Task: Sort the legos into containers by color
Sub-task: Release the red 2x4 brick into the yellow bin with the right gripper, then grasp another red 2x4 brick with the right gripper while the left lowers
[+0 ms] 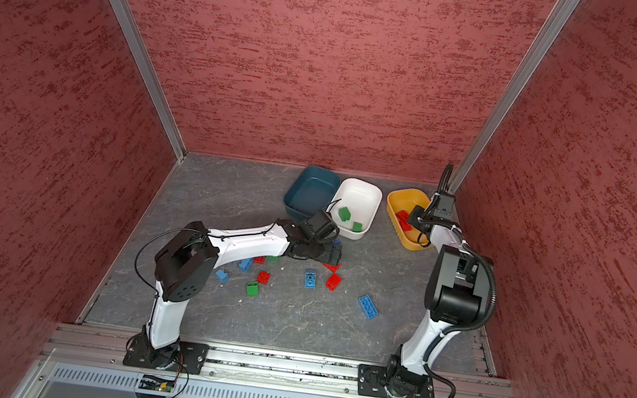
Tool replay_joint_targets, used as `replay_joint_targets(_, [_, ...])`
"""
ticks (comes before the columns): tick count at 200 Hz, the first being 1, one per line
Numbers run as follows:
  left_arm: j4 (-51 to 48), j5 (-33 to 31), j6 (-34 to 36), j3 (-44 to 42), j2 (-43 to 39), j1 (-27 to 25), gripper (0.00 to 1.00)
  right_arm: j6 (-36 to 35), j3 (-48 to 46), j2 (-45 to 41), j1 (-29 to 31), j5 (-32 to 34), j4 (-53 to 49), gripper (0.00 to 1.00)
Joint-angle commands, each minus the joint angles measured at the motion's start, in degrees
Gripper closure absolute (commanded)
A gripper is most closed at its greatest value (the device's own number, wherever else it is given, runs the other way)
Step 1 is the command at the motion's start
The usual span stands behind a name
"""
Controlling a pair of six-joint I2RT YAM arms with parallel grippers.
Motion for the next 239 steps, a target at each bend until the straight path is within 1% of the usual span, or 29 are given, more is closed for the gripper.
replay_joint_targets(1, [0.1, -0.1, -1.6, -0.8, -2.9, -0.3, 0.01, 0.1, -0.4, -2.5, 0.0, -0.1, -2.2, 0.35])
replay_joint_targets(20, [3.8, -0.4, -2.3, -4.0, -5.4, -0.3, 0.01, 0.3, -3.0, -5.7, 0.9, -1.9, -1.8, 0.31])
replay_joint_targets(45, [6.0, -2.7, -2.5, -6.4, -8.2, -0.3, 0.01, 0.6, -6.6, -10.3, 3.0, -3.9, -1.6, 0.26])
replay_joint_targets(73, [8.1, -5.7, -3.9, -8.8, -10.7, -0.3, 0.01, 1.3, -11.0, -16.4, 7.8, -4.0, -1.7, 0.22])
replay_joint_targets(97, [9.6, -7.9, -5.6, -11.3, -12.6, -0.3, 0.01, 3.8, -15.4, -21.1, 12.8, -3.3, -1.7, 0.2])
replay_joint_targets(106, [10.2, -8.8, -6.2, -12.1, -13.2, -0.3, 0.01, 4.8, -17.8, -22.6, 14.5, -4.3, -0.4, 0.17])
replay_joint_targets(111, [10.3, -9.4, -6.4, -12.6, -13.6, -0.3, 0.01, 5.5, -19.4, -24.3, 15.6, -4.5, 0.8, 0.08])
replay_joint_targets(114, [10.5, -9.7, -6.6, -12.8, -13.8, -0.2, 0.01, 5.9, -20.5, -25.0, 16.3, -4.8, 1.4, 0.05])
replay_joint_targets(125, [10.9, -10.4, -7.0, -13.6, -14.4, -0.2, 0.01, 7.3, -24.0, -27.2, 18.7, -5.5, 3.8, 0.02])
replay_joint_targets(156, [10.9, -12.2, -7.8, -14.6, -15.1, 0.1, 0.01, 10.5, -31.4, -30.7, 23.6, -7.7, 6.8, 0.02])
replay_joint_targets(166, [11.2, -12.6, -8.4, -15.1, -15.3, 0.2, 0.01, 10.2, -33.4, -31.0, 25.1, -9.3, 7.9, 0.02])
replay_joint_targets(179, [12.3, -12.2, -8.7, -15.7, -15.5, 0.5, 0.01, 7.8, -35.9, -31.4, 27.7, -11.1, 9.4, 0.03])
replay_joint_targets(210, [11.1, -11.8, -10.8, -15.7, -14.8, 1.7, 0.01, 3.3, -35.4, -29.0, 34.5, -8.2, 6.4, 0.05])
replay_joint_targets(239, [11.1, -10.2, -12.5, -16.4, -14.5, 2.7, 0.01, 0.4, -33.6, -24.5, 39.1, -2.4, 5.2, 0.09])
